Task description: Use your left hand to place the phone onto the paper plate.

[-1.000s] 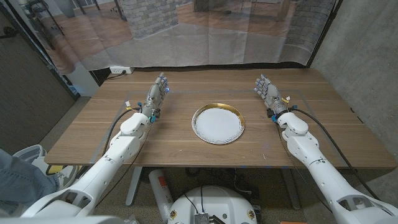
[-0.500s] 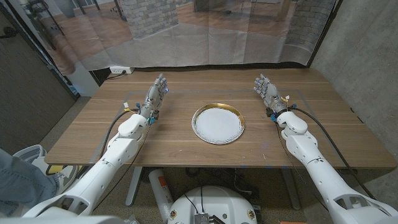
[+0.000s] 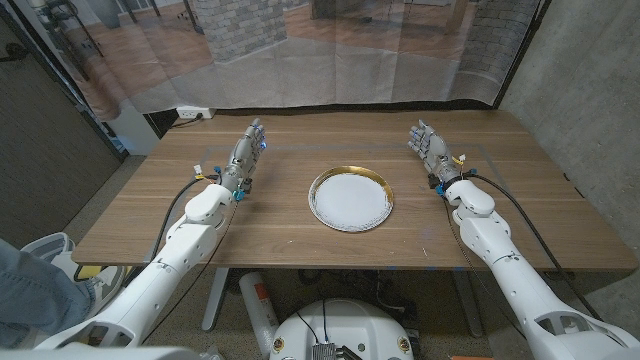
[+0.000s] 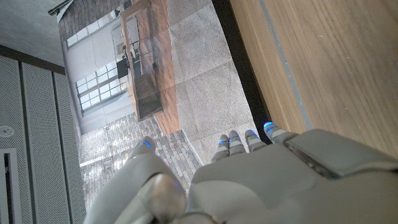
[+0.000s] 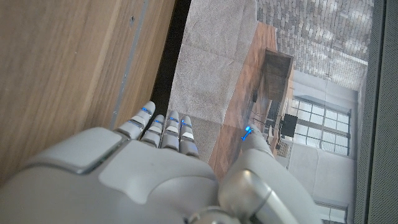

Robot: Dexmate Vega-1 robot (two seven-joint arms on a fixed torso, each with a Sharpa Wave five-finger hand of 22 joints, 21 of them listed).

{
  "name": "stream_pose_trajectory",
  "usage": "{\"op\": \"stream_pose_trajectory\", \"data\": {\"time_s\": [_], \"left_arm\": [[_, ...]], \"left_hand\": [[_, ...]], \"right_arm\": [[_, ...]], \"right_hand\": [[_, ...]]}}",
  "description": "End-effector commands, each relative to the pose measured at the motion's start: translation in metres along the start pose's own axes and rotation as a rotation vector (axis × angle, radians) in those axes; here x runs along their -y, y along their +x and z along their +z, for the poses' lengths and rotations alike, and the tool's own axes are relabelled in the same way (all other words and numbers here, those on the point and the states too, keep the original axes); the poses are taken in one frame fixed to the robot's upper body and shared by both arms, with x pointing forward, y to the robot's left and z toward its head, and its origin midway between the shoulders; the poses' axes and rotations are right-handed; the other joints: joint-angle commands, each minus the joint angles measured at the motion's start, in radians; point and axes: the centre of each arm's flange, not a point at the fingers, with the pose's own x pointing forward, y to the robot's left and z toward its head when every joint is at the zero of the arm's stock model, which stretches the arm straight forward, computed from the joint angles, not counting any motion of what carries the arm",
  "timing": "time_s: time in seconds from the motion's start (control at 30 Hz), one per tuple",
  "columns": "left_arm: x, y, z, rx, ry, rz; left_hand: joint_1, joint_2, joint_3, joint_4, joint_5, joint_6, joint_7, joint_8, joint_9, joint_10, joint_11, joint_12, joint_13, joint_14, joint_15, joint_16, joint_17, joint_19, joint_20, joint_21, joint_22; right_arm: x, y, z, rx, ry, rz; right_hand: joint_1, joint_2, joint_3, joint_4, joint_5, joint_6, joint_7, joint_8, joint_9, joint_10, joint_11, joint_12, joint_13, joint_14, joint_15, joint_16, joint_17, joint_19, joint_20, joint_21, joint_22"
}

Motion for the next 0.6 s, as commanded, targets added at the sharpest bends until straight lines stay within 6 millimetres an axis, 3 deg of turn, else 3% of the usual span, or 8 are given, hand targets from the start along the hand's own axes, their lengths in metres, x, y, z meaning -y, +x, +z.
{"op": "stream_pose_trajectory", "data": {"time_s": [0.03, 0.6], "left_arm": [[-0.006, -0.005, 0.003, 0.029, 0.031, 0.007], [-0.012, -0.019, 0.002, 0.085, 0.017, 0.047]], "left_hand": [[0.009, 0.010, 0.000, 0.000, 0.002, 0.020, -0.007, 0.010, 0.006, 0.019, -0.005, 0.010, 0.002, 0.021, -0.006, 0.009, 0.003, 0.012, -0.036, 0.011, 0.005], [0.016, 0.015, -0.004, -0.002, 0.002, 0.047, -0.010, 0.015, 0.006, 0.039, -0.010, 0.014, 0.002, 0.042, -0.014, 0.011, 0.003, 0.032, -0.030, 0.015, 0.004]], "right_arm": [[0.002, -0.002, -0.001, 0.010, 0.007, 0.000], [0.000, -0.003, 0.001, -0.002, -0.012, 0.004]], "right_hand": [[0.009, 0.004, 0.001, -0.002, -0.001, 0.008, -0.002, 0.005, 0.003, 0.006, 0.002, 0.009, 0.005, 0.003, 0.002, 0.008, 0.001, 0.012, -0.028, -0.003, 0.003], [0.010, 0.006, 0.000, -0.004, -0.001, 0.007, -0.005, 0.004, 0.004, 0.007, -0.001, 0.010, 0.006, 0.005, 0.001, 0.009, 0.001, 0.017, -0.030, -0.008, 0.003]]}}
